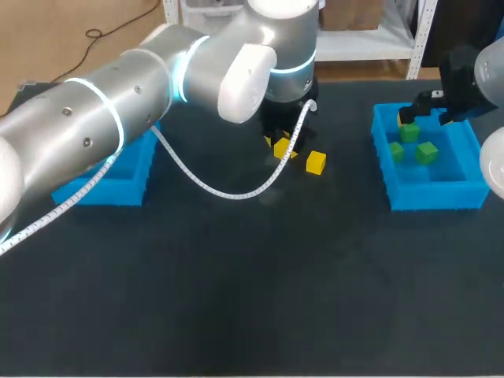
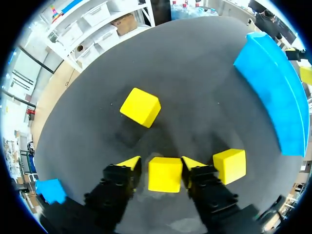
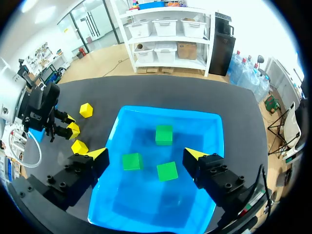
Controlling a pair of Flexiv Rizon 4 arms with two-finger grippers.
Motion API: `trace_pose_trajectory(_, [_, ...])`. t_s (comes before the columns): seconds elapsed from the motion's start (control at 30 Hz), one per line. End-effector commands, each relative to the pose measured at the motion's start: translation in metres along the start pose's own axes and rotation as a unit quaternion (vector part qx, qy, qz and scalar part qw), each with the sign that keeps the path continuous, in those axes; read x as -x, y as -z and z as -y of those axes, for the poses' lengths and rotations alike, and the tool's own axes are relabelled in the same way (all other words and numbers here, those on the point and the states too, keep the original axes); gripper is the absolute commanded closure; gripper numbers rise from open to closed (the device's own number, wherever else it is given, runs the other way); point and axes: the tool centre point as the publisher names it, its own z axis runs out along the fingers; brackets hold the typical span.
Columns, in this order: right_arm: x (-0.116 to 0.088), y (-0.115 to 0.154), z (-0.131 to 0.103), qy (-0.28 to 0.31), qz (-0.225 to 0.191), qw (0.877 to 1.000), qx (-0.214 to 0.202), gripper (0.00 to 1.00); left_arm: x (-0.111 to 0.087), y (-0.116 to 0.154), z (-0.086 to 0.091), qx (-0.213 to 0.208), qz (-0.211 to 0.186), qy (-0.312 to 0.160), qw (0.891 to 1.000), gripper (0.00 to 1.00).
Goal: Put the green cubes in the right bin and the yellow cubes in the left bin.
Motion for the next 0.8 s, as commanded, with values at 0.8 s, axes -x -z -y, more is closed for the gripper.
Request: trace_pose_trajectory(0.8, [-0.002, 0.002, -0.002, -0.001, 0.003, 1.0, -0.004, 0.0, -0.115, 0.144, -0.172, 0.121, 0.112, 0.163, 0.973, 1.0])
